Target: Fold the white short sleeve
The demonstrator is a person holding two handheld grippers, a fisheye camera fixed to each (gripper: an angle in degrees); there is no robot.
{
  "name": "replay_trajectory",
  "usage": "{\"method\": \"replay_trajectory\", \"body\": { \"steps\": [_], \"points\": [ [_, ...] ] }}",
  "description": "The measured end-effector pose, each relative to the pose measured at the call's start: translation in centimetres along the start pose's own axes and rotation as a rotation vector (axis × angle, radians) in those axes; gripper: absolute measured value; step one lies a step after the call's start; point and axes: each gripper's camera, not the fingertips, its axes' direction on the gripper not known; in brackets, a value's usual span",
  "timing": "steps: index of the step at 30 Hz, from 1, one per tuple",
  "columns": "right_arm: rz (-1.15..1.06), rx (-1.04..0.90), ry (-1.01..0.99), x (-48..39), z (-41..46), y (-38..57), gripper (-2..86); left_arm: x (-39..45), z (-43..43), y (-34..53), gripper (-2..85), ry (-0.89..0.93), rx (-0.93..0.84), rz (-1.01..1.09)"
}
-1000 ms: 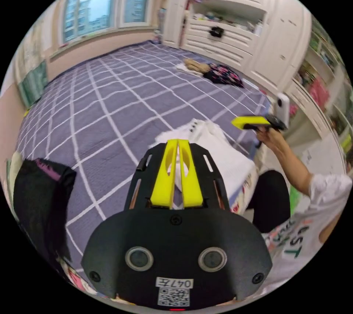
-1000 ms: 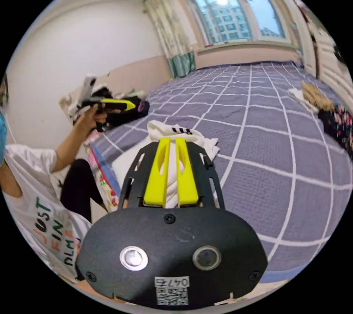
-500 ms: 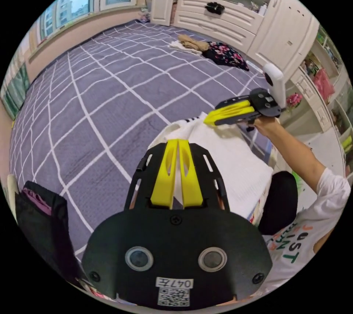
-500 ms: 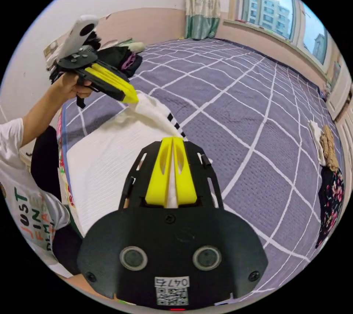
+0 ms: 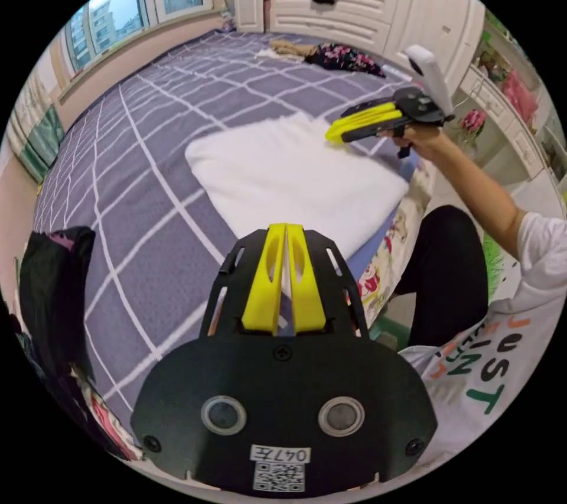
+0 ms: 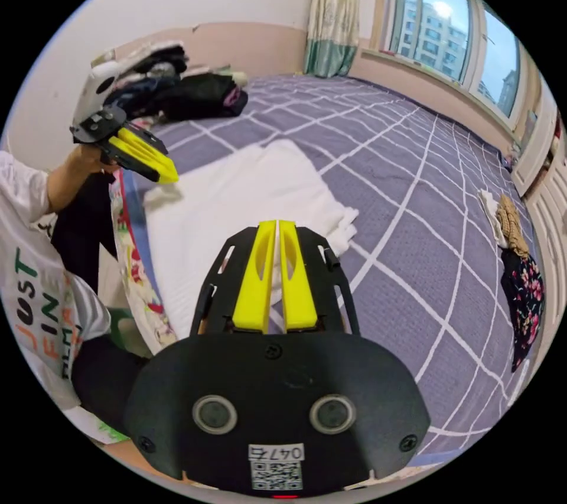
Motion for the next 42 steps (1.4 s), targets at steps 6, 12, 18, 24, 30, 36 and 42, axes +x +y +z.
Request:
{"method": "replay_trajectory", "body": {
  "steps": [6,12,18,24,30,36,42],
  "points": [
    [0.037,-0.113,0.008,-1.4,3.9,-0.1,0.7,-0.4,1.9,3.0,-0.7,0.009,-0.061,-0.129],
    [0.142,0.061,0.126,0.8,2.1,-3.4,13.5,-2.1,-4.8,7.5,0.9,-0.049,0.1,-0.397],
    [0.185,-0.065,0.027,3.7,10.3,-7.5,18.9,-4.2,-3.6,10.6,13.9,0.128,0.095,-0.551],
    [0.26,-0.166,0.0,4.4,16.6,-8.4,18.2,-4.3,-2.1,10.0,14.0,0.153,0.032,-0.57],
    [0.122,-0.132,-0.028,-0.6,18.4,-9.7,4.5,-3.1,-3.1,10.5,10.4,0.071,0.04,-0.553],
    [0.108,-0.087,0.118,-5.1,19.1,-10.7,1.6,-1.9,-4.9,11.7,6.2,0.09,0.111,-0.53],
    [-0.022,0.023,0.235,-11.7,15.9,-13.5,1.3,-0.3,-10.6,13.8,6.0,0.095,0.239,-0.489]
  ]
}}
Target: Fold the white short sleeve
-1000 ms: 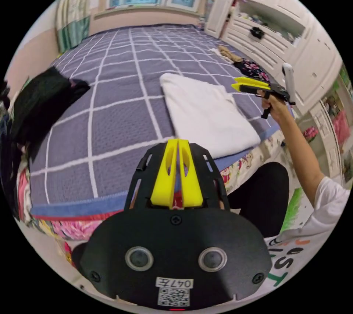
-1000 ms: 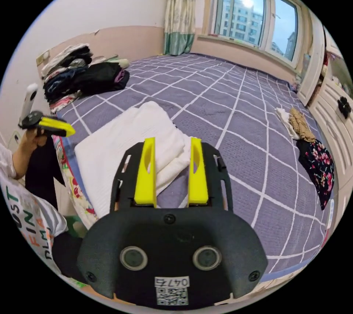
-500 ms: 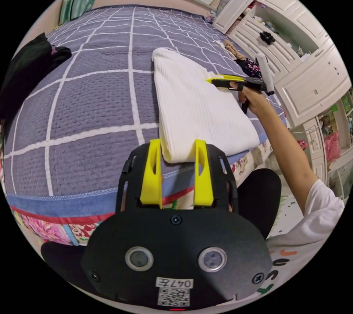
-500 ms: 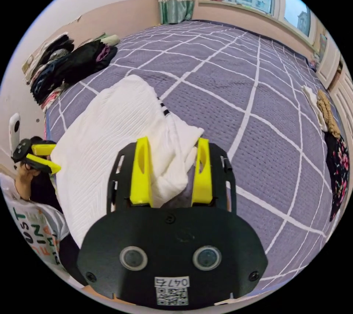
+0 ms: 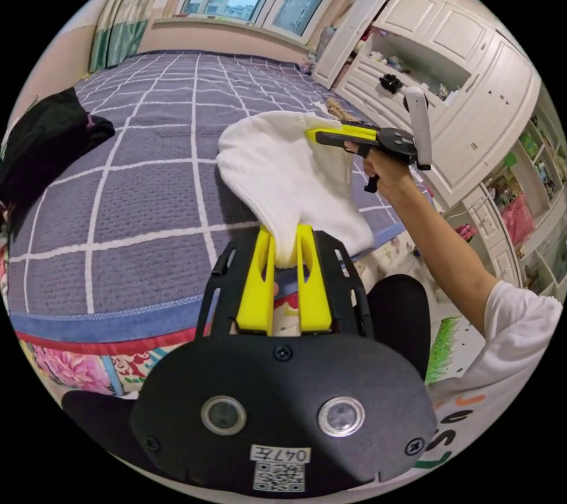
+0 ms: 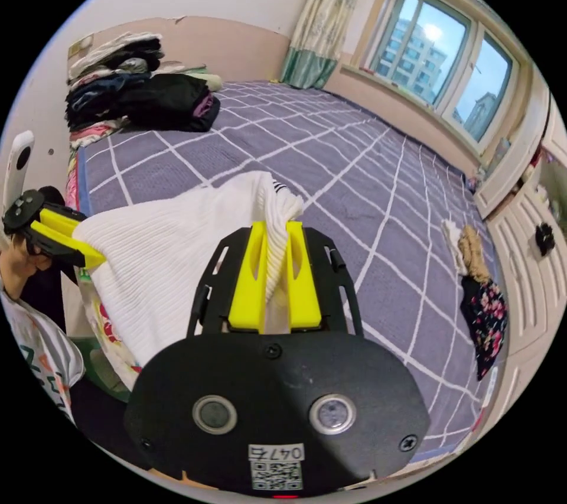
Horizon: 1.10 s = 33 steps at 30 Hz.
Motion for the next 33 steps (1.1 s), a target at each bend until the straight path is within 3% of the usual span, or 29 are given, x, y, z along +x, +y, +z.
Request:
{"method": "replay_trajectory", "body": {
  "steps": [9,17,22,26,30,33],
  "points": [
    [-0.23,0.195,-0.039,-11.0,-3.6,-14.2,1.2,-3.4,-15.0,2.6,6.2,-0.137,0.243,0.013],
    [-0.29,0.392,-0.14,-19.5,0.8,-32.3,1.3,-14.9,-27.7,-0.6,6.2,-0.372,0.454,-0.095],
    [-0.29,0.324,-0.264,-25.1,11.5,-42.4,1.5,-25.5,-27.4,-2.6,6.4,-0.372,0.431,-0.301],
    [-0.298,0.177,-0.278,-29.2,20.5,-44.1,2.0,-32.1,-24.0,-1.0,7.6,-0.296,0.371,-0.463],
    [-0.276,0.194,-0.269,-30.7,24.6,-42.7,5.1,-31.1,-23.4,0.0,8.6,-0.402,0.395,-0.458],
    [-0.204,0.222,-0.346,-27.7,23.1,-42.9,5.4,-27.5,-23.6,-0.4,4.9,-0.595,0.411,-0.373]
  ]
}}
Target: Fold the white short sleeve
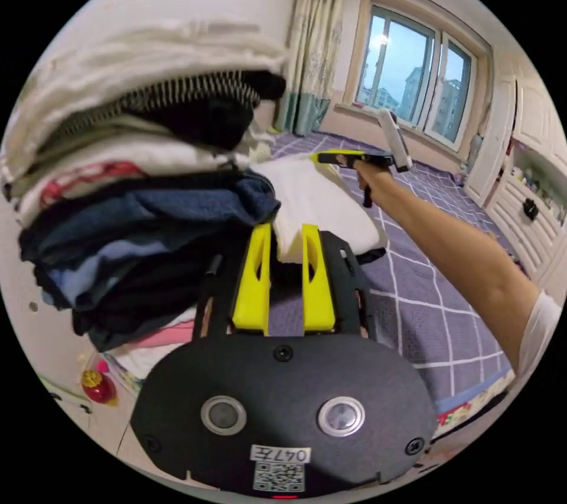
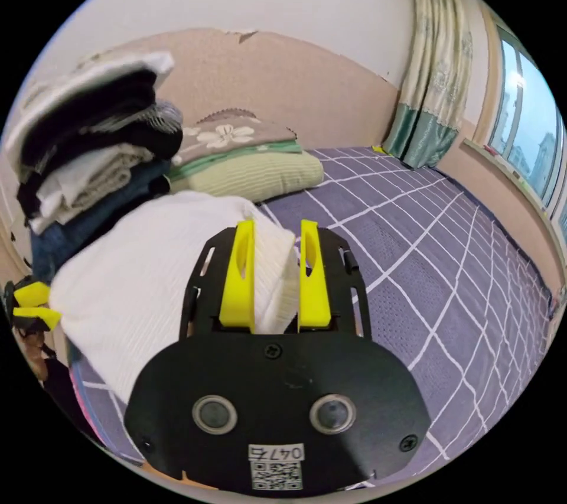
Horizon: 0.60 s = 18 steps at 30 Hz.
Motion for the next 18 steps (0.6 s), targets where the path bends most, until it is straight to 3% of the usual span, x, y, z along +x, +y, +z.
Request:
{"method": "replay_trajectory", "body": {
  "steps": [1,4,9,13,16,18],
  "points": [
    [0.022,0.038,-0.049,0.9,-2.0,0.2,4.6,1.1,-1.3,0.3,0.5,-0.059,0.061,0.025],
    [0.009,0.108,-0.144,1.4,-7.4,2.5,2.6,4.1,-3.6,-0.1,-0.5,-0.067,0.161,0.149],
    [-0.04,0.17,-0.035,-3.1,-12.9,9.9,2.9,8.2,-0.6,-6.2,-0.7,0.087,0.09,0.311],
    [0.01,0.123,0.056,-6.3,-13.7,14.6,4.7,10.4,11.1,-11.9,-0.7,-0.167,-0.146,0.298],
    [0.046,0.057,0.037,-6.9,-12.3,16.2,3.9,10.2,19.1,-11.3,-0.7,-0.169,-0.362,0.24],
    [0.034,0.044,0.018,-6.6,-12.0,16.4,1.9,10.2,20.7,-10.8,-0.7,-0.166,-0.361,0.216]
  ]
}}
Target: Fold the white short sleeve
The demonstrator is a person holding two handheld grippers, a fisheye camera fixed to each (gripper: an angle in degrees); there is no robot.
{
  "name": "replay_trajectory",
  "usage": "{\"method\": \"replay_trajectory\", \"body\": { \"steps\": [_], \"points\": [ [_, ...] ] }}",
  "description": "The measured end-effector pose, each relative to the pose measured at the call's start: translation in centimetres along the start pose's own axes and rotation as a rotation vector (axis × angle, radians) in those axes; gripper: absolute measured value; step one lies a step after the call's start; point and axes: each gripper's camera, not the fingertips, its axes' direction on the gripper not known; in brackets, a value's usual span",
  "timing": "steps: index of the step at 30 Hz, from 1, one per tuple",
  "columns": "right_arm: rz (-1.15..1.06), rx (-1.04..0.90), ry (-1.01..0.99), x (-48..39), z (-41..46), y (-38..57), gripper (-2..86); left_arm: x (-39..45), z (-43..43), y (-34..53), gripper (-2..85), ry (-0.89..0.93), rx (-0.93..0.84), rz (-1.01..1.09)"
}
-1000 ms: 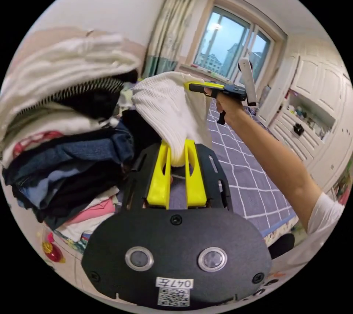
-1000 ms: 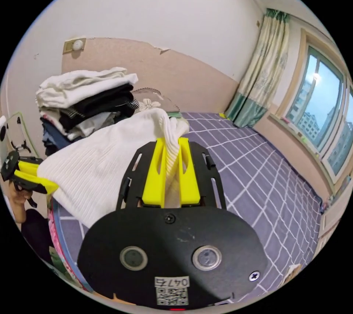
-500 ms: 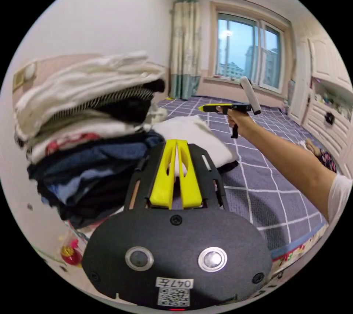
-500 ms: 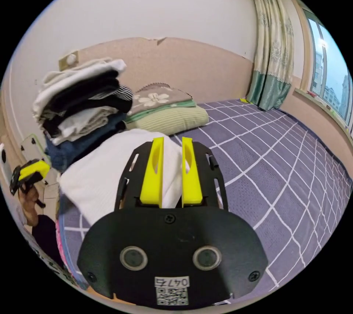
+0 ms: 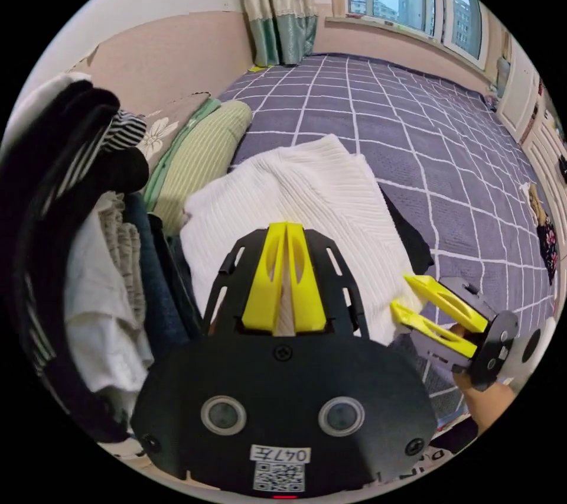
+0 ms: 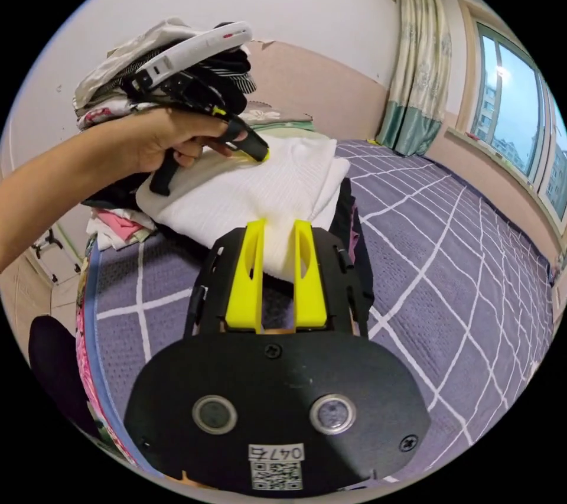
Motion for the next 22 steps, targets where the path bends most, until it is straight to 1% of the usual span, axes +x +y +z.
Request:
{"method": "replay_trajectory", "body": {
  "steps": [2,3,4,5,6,7,8,9,10,11,12,14,16,19,22],
  "points": [
    [-0.026,-0.021,-0.014,0.6,-1.3,-0.4,0.2,1.2,-1.2,-0.3,-0.7,-0.058,-0.013,0.005],
    [-0.005,-0.044,-0.032,1.2,-3.1,-0.9,-0.4,1.5,-2.1,-0.1,-0.7,-0.071,0.012,-0.006],
    [0.024,-0.045,-0.014,1.5,-5.7,-1.0,-0.7,2.5,-4.5,1.0,-0.8,-0.054,0.102,0.008],
    [0.02,-0.029,0.011,1.5,-7.4,-0.8,-0.6,3.9,-6.8,2.6,-0.8,0.002,0.189,0.068],
    [-0.002,-0.004,0.097,1.1,-10.7,0.0,-0.4,4.8,-7.8,3.6,-0.9,0.03,0.216,0.106],
    [-0.031,-0.02,0.205,0.5,-13.8,1.4,0.5,7.0,-9.1,5.7,-0.9,0.089,0.221,0.211],
    [-0.039,-0.041,0.259,0.2,-15.3,2.3,1.0,9.9,-9.6,8.4,-0.9,0.177,0.175,0.372],
    [-0.04,-0.082,0.351,-0.4,-18.0,4.6,2.2,11.4,-9.6,9.9,-0.9,0.226,0.144,0.451],
    [-0.022,-0.091,0.409,-0.9,-20.8,7.5,3.1,14.6,-9.2,13.1,-0.8,0.323,0.096,0.574],
    [-0.004,-0.081,0.423,-1.1,-22.3,9.1,3.5,17.5,-8.7,16.4,-0.8,0.426,0.092,0.651],
    [0.057,-0.058,0.428,-1.4,-25.1,12.5,3.9,18.9,-8.4,18.0,-0.8,0.48,0.101,0.679],
    [0.161,-0.075,0.396,-1.3,-28.9,17.5,4.0,23.9,-6.6,23.0,-0.8,0.66,0.079,0.718],
    [0.276,-0.191,0.433,-0.8,-33.1,23.3,4.3,27.4,-5.3,25.4,-0.8,0.752,0.026,0.727],
    [0.358,-0.265,0.499,-0.2,-38.3,28.6,6.4,33.0,-3.6,27.9,-0.8,0.809,-0.079,0.757],
    [0.402,-0.238,0.547,0.4,-43.5,31.6,7.1,37.7,-4.0,29.0,-0.7,0.808,-0.084,0.829]
  ]
}}
